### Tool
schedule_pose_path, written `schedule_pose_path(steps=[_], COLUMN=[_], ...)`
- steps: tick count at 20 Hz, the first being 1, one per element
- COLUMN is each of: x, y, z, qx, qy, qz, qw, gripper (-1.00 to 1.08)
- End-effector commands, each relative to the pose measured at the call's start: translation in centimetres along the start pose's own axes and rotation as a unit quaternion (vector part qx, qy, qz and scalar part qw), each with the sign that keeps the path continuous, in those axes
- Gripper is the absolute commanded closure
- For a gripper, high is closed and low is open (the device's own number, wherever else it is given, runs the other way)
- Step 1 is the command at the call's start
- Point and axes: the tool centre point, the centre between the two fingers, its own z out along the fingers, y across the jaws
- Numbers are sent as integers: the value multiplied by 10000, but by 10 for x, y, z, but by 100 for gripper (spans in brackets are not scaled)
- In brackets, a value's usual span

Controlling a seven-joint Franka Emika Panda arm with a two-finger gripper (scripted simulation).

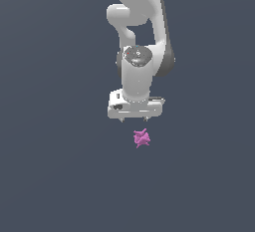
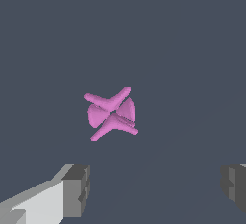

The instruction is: Pick up the object and move it to a goal position.

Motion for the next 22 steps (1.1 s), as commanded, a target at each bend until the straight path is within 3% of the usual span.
schedule_pose_path(steps=[1,12,22], x=[4,27,29], y=[-5,-31,-35], z=[8,54,65], qx=[-7,-24,-21], qy=[-18,-99,-114], qz=[-112,-756,-842], qw=[9999,9971,9964], gripper=[-92,-92,-92])
